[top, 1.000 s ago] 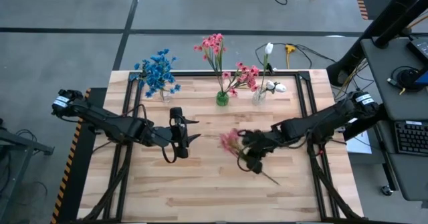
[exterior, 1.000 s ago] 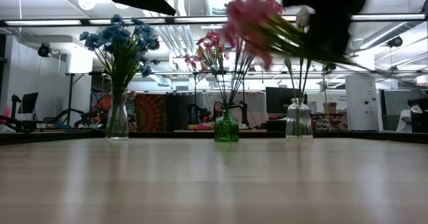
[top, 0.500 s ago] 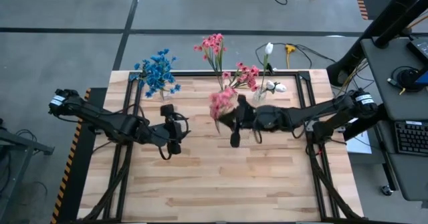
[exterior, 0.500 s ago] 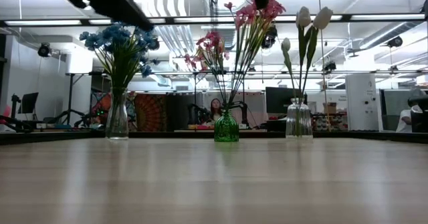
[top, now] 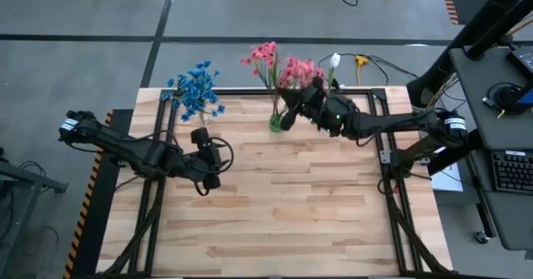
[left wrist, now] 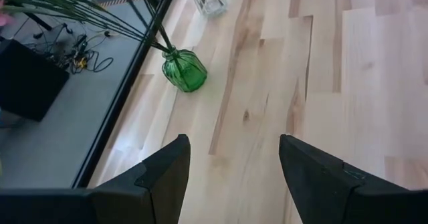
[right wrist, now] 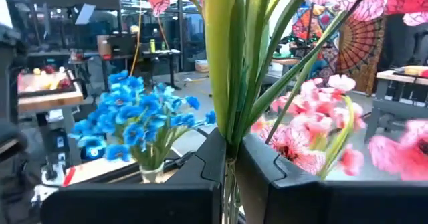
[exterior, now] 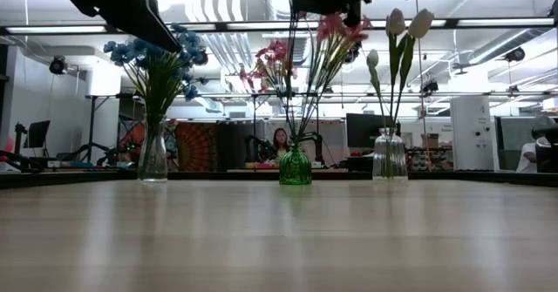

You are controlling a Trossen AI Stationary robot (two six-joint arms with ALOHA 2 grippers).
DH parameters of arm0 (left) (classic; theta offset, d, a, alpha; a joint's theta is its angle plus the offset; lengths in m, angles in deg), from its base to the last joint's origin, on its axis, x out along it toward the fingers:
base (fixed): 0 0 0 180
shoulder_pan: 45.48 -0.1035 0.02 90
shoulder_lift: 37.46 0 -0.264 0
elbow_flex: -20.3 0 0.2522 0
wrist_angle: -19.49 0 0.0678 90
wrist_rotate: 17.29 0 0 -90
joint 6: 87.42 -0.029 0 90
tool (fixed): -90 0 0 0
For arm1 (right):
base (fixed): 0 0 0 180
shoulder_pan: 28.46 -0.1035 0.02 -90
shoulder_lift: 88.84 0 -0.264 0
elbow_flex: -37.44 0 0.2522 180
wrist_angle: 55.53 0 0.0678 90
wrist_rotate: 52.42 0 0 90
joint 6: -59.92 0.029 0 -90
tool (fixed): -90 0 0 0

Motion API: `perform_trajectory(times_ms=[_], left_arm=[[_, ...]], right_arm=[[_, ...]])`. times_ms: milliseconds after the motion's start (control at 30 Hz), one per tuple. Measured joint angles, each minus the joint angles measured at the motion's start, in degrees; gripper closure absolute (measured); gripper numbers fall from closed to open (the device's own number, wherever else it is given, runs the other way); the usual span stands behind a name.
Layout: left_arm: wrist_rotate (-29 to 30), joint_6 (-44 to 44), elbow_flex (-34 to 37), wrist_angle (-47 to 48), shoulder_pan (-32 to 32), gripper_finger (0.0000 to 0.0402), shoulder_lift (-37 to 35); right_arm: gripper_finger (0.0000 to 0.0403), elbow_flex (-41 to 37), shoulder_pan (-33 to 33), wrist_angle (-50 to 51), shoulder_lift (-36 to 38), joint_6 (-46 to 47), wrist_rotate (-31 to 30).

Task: Sort flowers into vase by color
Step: Put the right pink flower into the green vase

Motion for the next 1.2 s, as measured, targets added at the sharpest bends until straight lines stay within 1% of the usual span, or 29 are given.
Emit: perform_trajectory(times_ms=[100, 233, 467, 733, 1000, 1100, 1200], left_arm=[[0.00, 0.00, 0.00, 0.00, 0.00, 0.0189, 0.47], [0.00, -0.02, 0.00, 0.00, 0.00, 0.0190, 1.06], [0.07, -0.13, 0.00, -0.24, 0.00, 0.0189, 1.22], [0.16, -0.19, 0.00, -0.37, 0.00, 0.0189, 1.22], [0.17, -0.45, 0.00, -0.38, 0.00, 0.0189, 1.22], [0.15, -0.49, 0.00, -0.40, 0.00, 0.0190, 1.22], [0.15, -0.50, 0.00, -0.42, 0.00, 0.0189, 1.22]], right_arm=[[0.0385, 0.00, 1.72, -0.03, -0.02, 0.10, 0.74], [0.0385, 0.00, 2.53, -0.02, -0.45, 0.05, 3.55], [0.0385, 0.11, 2.49, -0.07, -2.63, -1.71, 3.55], [0.0385, 2.99, 2.35, 0.87, -6.57, -3.54, 3.57], [0.0385, 9.01, 2.16, 13.08, -7.37, -3.52, 3.34], [0.0385, 10.28, 2.16, 15.86, -7.29, -2.89, 3.28], [0.0385, 10.46, 2.16, 16.44, -7.30, -2.88, 3.26]])
